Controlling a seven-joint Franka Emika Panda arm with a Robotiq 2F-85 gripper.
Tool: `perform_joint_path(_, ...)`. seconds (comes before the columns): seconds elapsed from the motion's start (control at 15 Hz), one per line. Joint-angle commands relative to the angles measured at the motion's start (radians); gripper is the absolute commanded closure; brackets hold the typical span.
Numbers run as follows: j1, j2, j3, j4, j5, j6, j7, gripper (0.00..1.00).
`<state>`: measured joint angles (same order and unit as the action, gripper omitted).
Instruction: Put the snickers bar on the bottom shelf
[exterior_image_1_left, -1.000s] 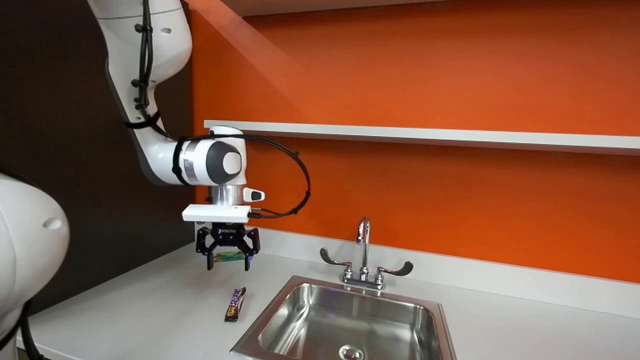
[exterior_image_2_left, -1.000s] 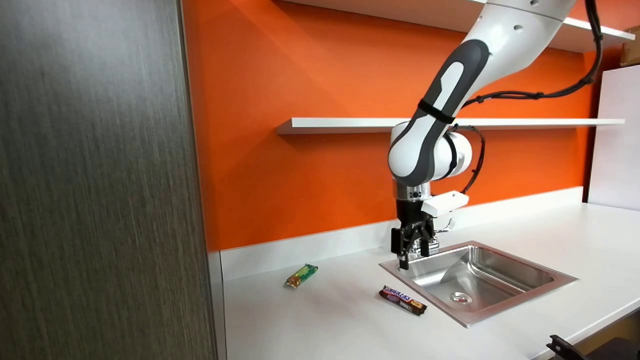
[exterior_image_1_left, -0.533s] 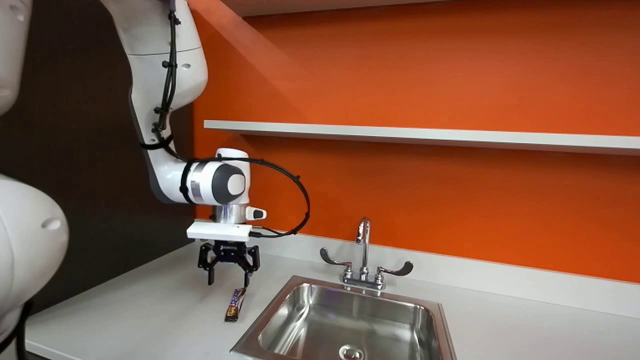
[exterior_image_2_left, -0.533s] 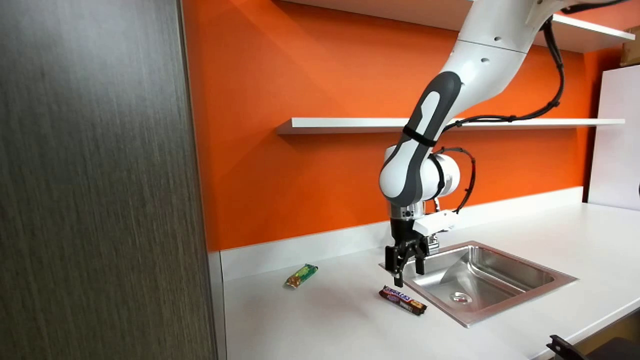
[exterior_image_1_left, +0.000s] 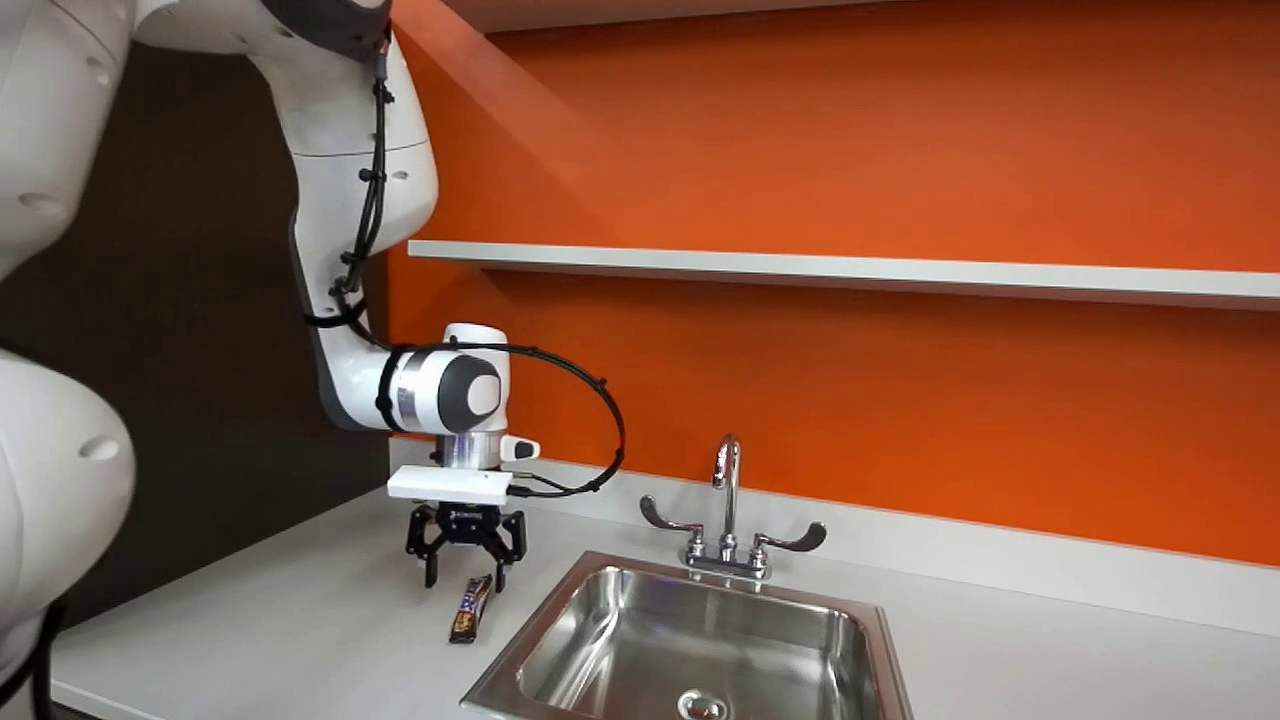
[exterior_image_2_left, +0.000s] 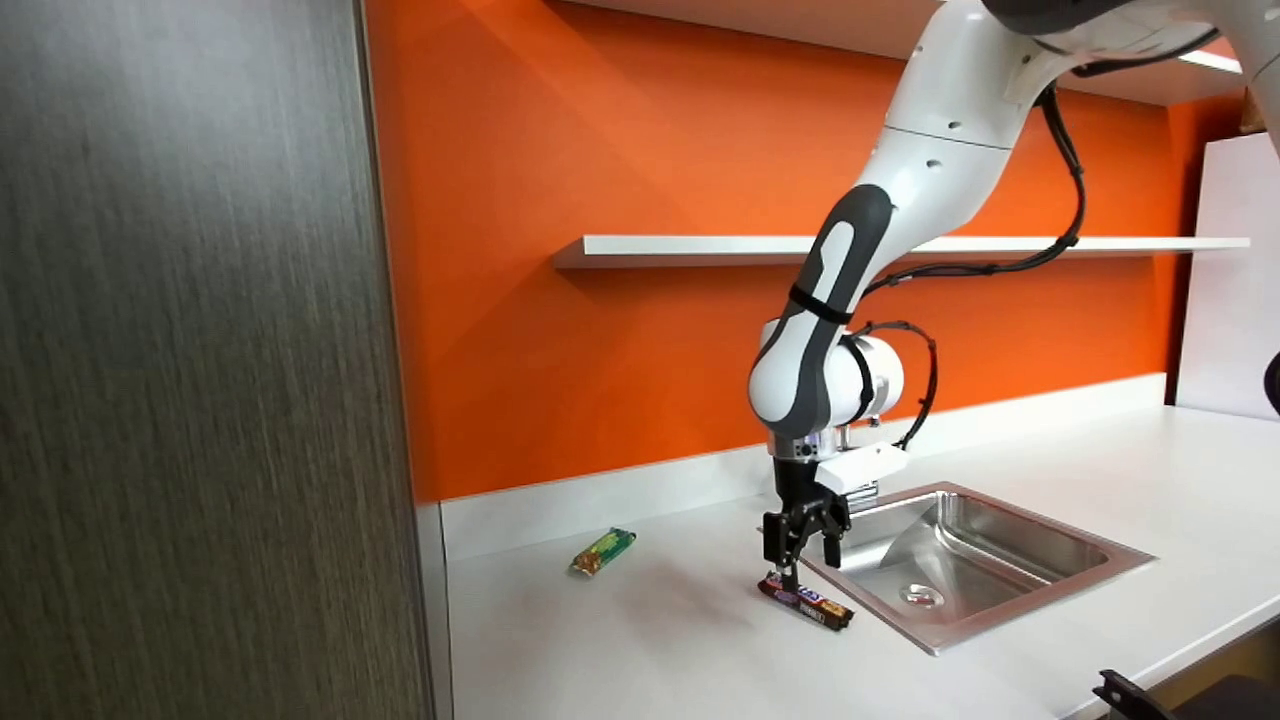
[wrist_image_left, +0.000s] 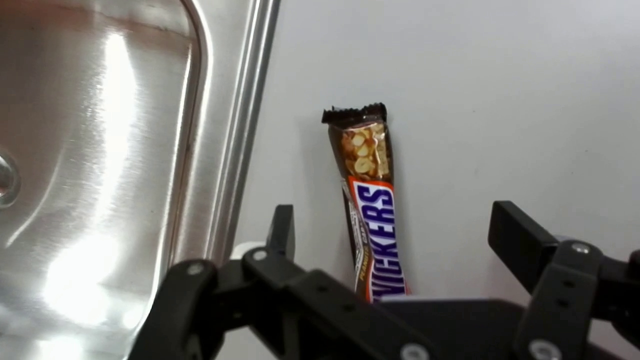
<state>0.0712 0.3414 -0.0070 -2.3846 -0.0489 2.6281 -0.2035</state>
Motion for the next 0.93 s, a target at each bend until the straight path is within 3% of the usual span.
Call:
perform_joint_path(0.0,-0.031,0.049,0.028,0.041,0.007,0.015,0.014,0.0)
perform_joint_path(0.87,-0.033,0.133,0.022,0.101,-0.003,0.042,0.031,0.0)
